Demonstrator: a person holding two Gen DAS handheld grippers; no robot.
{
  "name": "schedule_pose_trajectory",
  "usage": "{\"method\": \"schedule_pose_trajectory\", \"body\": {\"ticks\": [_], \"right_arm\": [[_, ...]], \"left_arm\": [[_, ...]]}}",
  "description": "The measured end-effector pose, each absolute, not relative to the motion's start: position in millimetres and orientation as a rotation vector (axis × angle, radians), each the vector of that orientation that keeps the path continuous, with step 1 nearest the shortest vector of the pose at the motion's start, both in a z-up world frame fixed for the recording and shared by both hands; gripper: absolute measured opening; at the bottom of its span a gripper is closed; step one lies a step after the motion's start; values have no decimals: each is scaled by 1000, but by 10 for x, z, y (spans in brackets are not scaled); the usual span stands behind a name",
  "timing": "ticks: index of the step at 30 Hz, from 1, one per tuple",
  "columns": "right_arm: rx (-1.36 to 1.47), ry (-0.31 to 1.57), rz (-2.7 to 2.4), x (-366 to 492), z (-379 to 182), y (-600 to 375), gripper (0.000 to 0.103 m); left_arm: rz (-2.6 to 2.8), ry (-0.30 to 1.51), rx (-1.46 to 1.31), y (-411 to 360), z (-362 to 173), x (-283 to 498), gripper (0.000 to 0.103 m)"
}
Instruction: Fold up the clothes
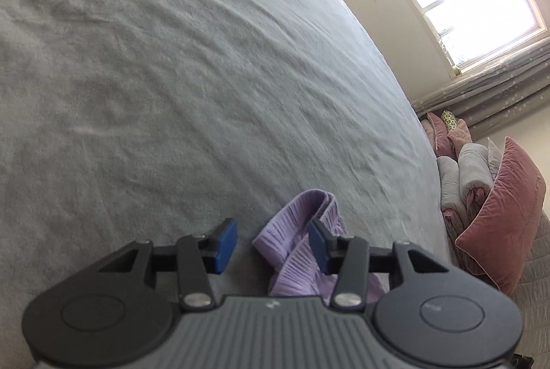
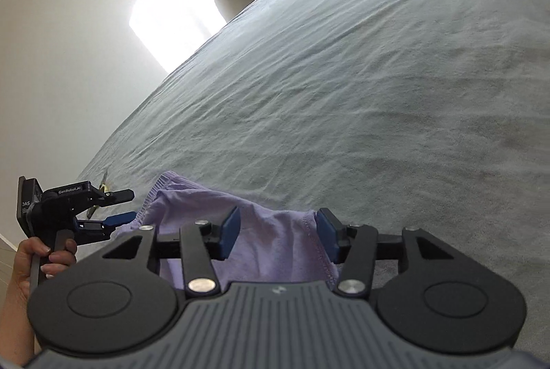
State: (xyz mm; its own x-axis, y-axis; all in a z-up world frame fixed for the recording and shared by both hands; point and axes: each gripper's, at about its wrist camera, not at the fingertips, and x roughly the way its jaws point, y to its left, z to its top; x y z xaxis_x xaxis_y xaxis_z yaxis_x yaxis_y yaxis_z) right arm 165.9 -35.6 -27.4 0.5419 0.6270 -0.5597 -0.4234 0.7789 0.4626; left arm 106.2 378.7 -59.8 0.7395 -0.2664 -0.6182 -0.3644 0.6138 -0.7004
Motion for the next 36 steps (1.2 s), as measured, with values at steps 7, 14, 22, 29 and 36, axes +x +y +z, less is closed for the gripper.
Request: {"method": "schedule_pose_trajectory", "body": {"ticks": [7,14,22,29,36], "right_arm": [[-68,615,822,1186,-3,394,54],[-319,538,974,1023,-52,1322,53],[-676,466,998,990,-351,2063,31],[-549,465,898,1253,-222,2001,5],[-555,346,695,1304,-132,2191,5]], "left_arm": [[38,771,-1157,3851,-839,1009,25],[46,756,-1266,3821,-1005,984,12],[43,746,-1269,3836,-1015,971,7],[43,726,-1277,3924,-997,902,7],[34,709,-1265,3957,-945,837,7]]}}
